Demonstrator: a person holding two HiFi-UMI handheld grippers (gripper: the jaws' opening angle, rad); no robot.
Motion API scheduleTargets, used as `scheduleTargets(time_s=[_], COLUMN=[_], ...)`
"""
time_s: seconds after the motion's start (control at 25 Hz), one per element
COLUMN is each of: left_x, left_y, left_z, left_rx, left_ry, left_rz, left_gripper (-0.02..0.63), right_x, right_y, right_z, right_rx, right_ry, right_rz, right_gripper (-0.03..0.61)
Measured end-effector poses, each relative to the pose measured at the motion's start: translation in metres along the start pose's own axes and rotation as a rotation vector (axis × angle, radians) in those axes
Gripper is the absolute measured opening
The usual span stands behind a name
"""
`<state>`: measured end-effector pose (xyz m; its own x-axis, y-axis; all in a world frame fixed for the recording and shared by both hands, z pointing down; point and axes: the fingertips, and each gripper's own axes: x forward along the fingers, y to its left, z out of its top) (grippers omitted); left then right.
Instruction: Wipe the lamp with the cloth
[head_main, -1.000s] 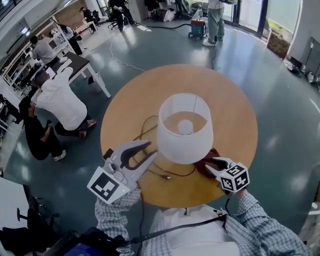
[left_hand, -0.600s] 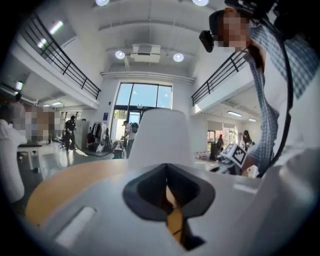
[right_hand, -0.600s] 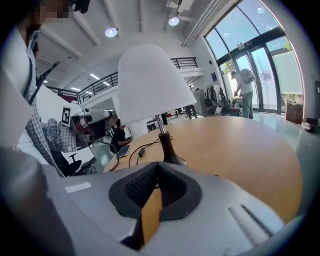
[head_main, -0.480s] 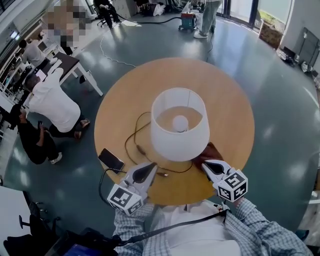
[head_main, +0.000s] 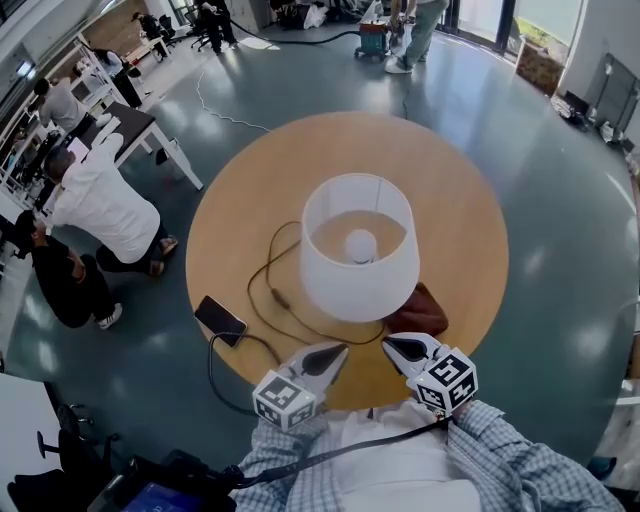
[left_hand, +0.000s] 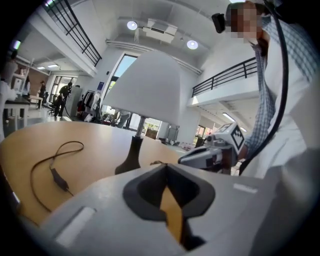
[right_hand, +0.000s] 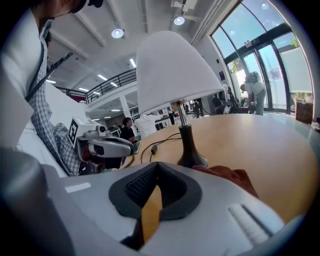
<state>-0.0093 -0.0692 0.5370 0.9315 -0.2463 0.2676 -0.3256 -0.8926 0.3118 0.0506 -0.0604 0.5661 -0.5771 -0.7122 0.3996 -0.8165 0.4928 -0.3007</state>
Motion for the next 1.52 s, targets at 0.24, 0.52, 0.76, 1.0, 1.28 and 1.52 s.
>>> scheduleTargets(time_s=[0.24, 0.52, 0.76, 1.0, 1.28, 1.52], left_x=[0.013, 0.013, 0.013, 0.013, 0.009, 0.013], left_y=[-0.018, -0.023, -0.023, -0.024, -0.023, -0.021], left_z=[-0.005, -0.001, -0.002, -0.002, -0.005, -0.003], left_rx=[-0.005, -0.036, -0.039, -0.049, -0.058, -0.061], left_ry=[0.022, -0.002, 0.004, 0.011, 0.005, 0.005], left_rz=[-0.056, -0.074, -0.074, -0.081, -0.082, -0.077], left_gripper=[0.005, 0.005, 0.005, 0.005, 0.005, 0.005], right_x=[-0.001, 0.000, 0.000, 0.000, 0.001, 0.001], right_y=[-0.003, -0.007, -0.008, -0.010, -0.004, -0.006], right_z=[-0.004, -0.005, -0.002, -0.002, -0.006, -0.004], right_rx=[0.017, -0.005, 0.004, -0.006, -0.004, -0.005], right_ry=[0.013, 0.029, 0.022, 0.034, 0.035, 0.041], right_rz=[-0.001, -0.017, -0.001, -0.005, 0.011, 0.020], right_gripper=[0.003, 0.003, 0.003, 0.003, 0.003, 0.003])
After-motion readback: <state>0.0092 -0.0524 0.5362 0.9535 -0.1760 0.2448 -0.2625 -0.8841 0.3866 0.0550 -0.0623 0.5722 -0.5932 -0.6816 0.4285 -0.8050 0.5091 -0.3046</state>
